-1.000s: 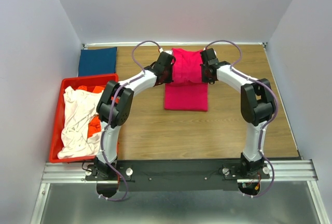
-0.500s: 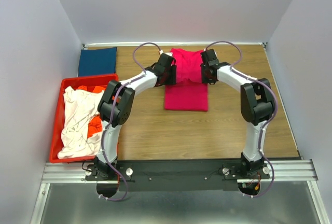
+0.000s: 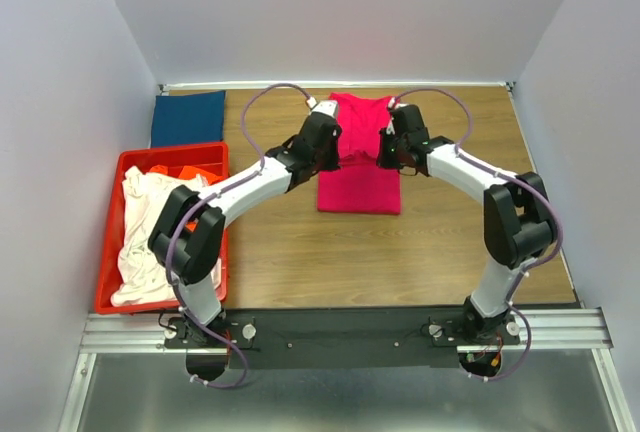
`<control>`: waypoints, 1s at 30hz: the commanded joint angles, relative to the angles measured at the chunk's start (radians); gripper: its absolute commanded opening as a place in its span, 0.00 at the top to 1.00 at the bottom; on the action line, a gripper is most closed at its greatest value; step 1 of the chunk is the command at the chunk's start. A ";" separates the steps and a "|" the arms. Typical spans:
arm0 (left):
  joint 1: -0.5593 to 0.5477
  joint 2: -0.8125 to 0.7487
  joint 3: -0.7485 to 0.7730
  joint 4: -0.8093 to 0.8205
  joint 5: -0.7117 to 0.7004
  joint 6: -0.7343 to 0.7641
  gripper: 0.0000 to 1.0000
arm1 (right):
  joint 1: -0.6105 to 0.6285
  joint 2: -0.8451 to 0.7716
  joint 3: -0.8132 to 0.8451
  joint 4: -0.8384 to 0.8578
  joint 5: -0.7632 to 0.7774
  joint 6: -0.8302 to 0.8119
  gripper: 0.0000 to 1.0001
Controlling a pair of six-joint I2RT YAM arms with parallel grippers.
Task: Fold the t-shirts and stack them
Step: Fold the tshirt
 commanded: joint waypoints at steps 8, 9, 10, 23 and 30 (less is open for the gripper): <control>-0.048 0.209 -0.033 0.049 0.175 -0.007 0.74 | 0.005 0.157 0.009 0.163 -0.167 0.062 0.86; -0.050 0.224 -0.036 0.038 0.189 -0.009 0.74 | 0.005 0.183 0.017 0.166 -0.164 0.062 0.86; -0.050 0.229 -0.040 0.033 0.195 -0.006 0.74 | 0.005 0.194 0.035 0.172 -0.151 0.062 0.86; -0.071 0.158 -0.175 -0.002 0.209 -0.010 0.74 | -0.082 0.493 0.437 0.168 -0.019 -0.004 0.85; -0.075 0.034 -0.226 0.030 0.160 -0.033 0.74 | -0.095 0.423 0.493 0.163 -0.150 0.019 0.82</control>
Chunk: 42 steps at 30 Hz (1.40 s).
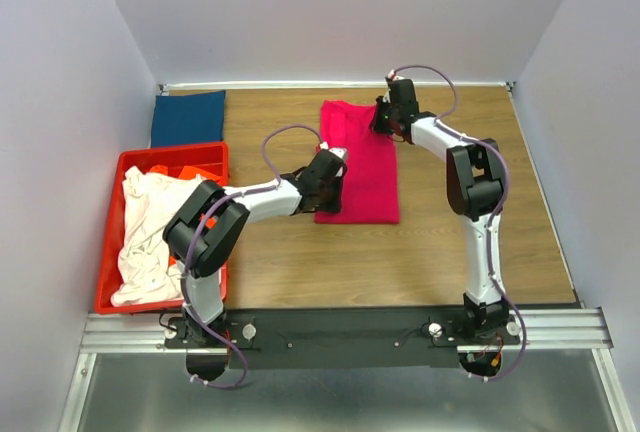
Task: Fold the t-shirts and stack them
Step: Fold the tshirt
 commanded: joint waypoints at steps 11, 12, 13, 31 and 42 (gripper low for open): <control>0.075 -0.249 -0.166 0.196 0.167 -0.097 0.73 | -0.064 -0.602 -0.731 0.298 -0.634 0.257 0.72; 0.084 -0.239 -0.187 0.237 0.226 -0.115 0.73 | -0.064 -0.622 -0.851 0.355 -0.664 0.291 0.71; 0.093 -0.232 -0.209 0.263 0.254 -0.124 0.73 | -0.066 -0.635 -0.919 0.478 -0.716 0.326 0.70; 0.224 -0.181 -0.456 0.363 0.374 -0.243 0.73 | -0.261 -0.383 -1.335 0.904 -0.824 0.612 0.71; 0.273 -0.162 -0.216 0.404 0.301 -0.183 0.74 | -0.261 -0.490 -1.027 0.722 -0.794 0.524 0.70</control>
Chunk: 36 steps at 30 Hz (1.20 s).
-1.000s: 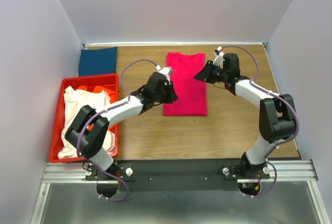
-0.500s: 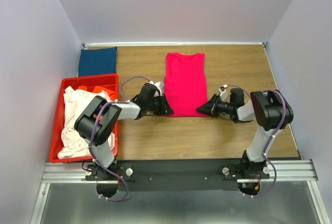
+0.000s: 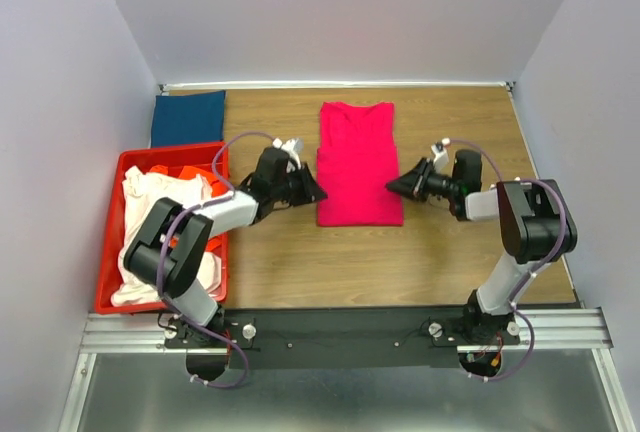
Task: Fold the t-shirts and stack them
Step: Fold the tshirt
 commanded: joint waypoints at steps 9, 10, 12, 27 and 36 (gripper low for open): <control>0.122 0.442 0.562 0.029 -0.055 0.025 0.73 | -0.009 0.393 0.587 -0.055 0.102 0.051 0.70; 0.124 0.511 0.601 -0.011 -0.061 0.034 0.73 | -0.009 0.436 0.647 -0.053 0.107 0.060 0.70; 0.122 0.570 0.687 -0.037 -0.050 0.037 0.74 | -0.007 0.526 0.690 -0.055 0.134 0.072 0.70; 0.150 0.450 0.655 -0.183 -0.226 0.060 0.73 | -0.035 0.418 0.649 -0.244 0.208 -0.056 0.66; 0.043 0.130 0.542 -0.381 -0.547 0.220 0.73 | 0.059 -0.045 0.465 -0.720 0.634 -0.397 0.44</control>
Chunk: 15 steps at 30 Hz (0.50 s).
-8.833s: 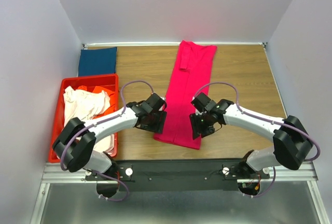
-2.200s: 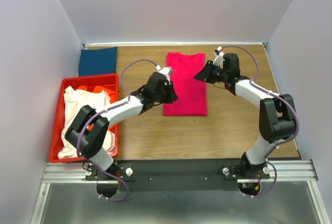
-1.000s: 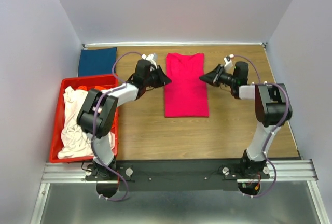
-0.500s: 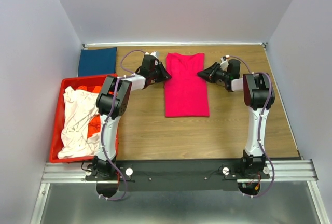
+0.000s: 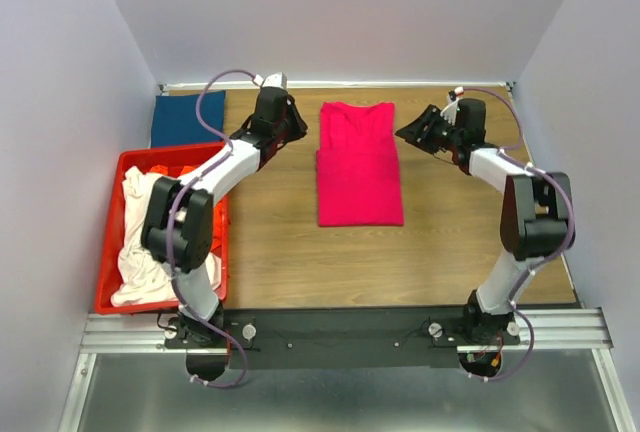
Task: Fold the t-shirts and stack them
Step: Fold the tshirt
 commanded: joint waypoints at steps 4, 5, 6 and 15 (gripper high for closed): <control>-0.145 -0.178 -0.123 -0.224 -0.258 0.122 0.68 | 0.197 -0.235 -0.136 -0.522 0.524 -0.270 0.41; -0.159 -0.187 -0.139 -0.241 -0.254 0.122 0.65 | 0.238 -0.246 -0.156 -0.556 0.548 -0.271 0.41; -0.188 -0.207 -0.180 -0.269 -0.252 0.117 0.64 | 0.273 -0.268 -0.167 -0.605 0.588 -0.267 0.41; -0.300 -0.267 -0.347 -0.301 -0.223 0.045 0.47 | 0.385 -0.304 -0.253 -0.671 0.638 -0.224 0.41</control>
